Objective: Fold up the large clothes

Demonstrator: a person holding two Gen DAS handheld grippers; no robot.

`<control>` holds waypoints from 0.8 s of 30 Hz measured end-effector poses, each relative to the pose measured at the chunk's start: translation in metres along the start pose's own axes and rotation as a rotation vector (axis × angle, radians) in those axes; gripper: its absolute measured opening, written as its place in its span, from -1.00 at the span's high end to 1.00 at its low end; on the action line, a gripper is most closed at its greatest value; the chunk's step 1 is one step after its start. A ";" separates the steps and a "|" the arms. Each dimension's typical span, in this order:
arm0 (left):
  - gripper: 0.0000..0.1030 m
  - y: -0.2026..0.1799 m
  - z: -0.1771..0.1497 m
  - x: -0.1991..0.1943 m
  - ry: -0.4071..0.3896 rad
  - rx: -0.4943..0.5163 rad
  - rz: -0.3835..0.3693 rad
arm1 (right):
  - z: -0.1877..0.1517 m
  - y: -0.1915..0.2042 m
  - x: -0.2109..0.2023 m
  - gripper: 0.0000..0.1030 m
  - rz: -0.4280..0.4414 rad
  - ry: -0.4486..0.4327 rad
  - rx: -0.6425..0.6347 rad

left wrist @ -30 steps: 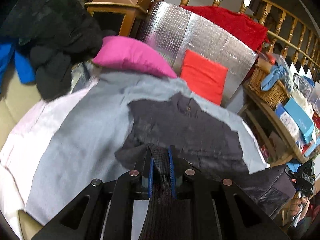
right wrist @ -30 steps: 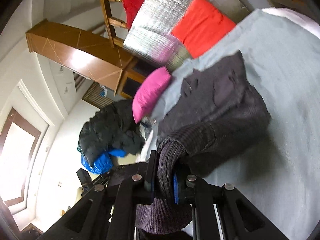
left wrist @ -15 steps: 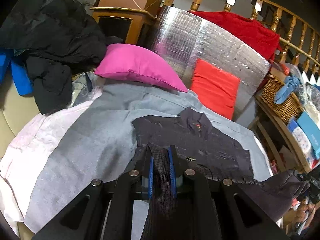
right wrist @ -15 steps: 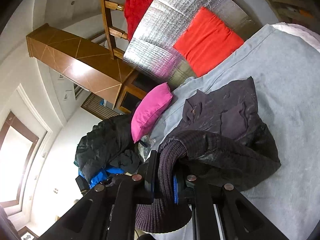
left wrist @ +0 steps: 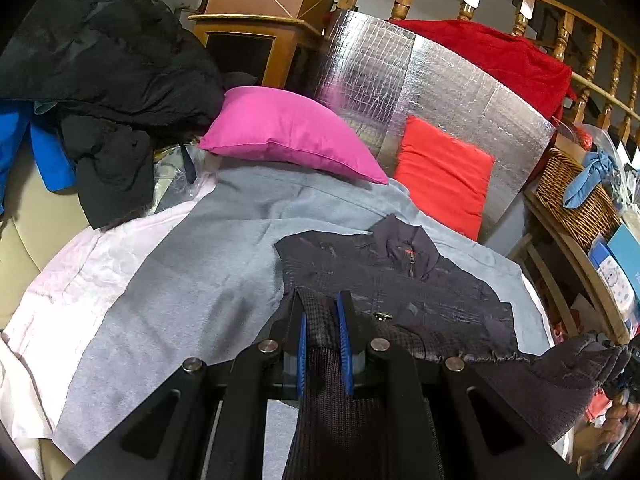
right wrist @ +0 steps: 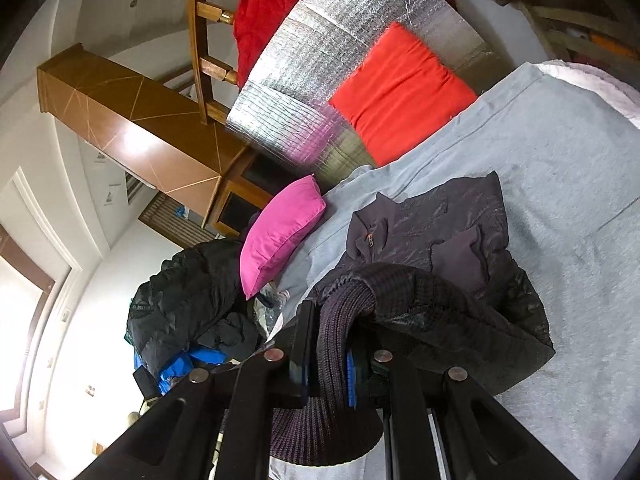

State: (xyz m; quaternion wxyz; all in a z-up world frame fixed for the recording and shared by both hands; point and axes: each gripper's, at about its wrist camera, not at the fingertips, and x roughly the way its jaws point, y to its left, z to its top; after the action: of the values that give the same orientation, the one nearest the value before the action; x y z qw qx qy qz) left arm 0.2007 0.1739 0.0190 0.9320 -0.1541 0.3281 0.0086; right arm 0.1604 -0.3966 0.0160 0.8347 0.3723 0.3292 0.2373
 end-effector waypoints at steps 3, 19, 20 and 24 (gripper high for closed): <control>0.72 -0.001 0.000 -0.001 -0.002 0.007 0.000 | 0.001 0.002 -0.001 0.75 -0.005 -0.002 -0.003; 0.71 -0.017 0.019 0.004 -0.023 0.075 -0.003 | 0.017 0.004 0.003 0.75 -0.012 -0.008 -0.029; 0.71 -0.019 0.023 0.007 -0.025 0.079 -0.003 | 0.021 0.004 0.005 0.75 -0.012 -0.008 -0.032; 0.71 -0.024 0.037 0.018 -0.031 0.083 -0.001 | 0.036 0.004 0.016 0.75 -0.010 -0.013 -0.041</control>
State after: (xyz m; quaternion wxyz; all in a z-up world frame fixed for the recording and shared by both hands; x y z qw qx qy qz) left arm 0.2397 0.1607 0.0418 0.9425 -0.1150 0.3138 -0.0030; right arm 0.1968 -0.4008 0.0318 0.8454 0.3552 0.3206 0.2373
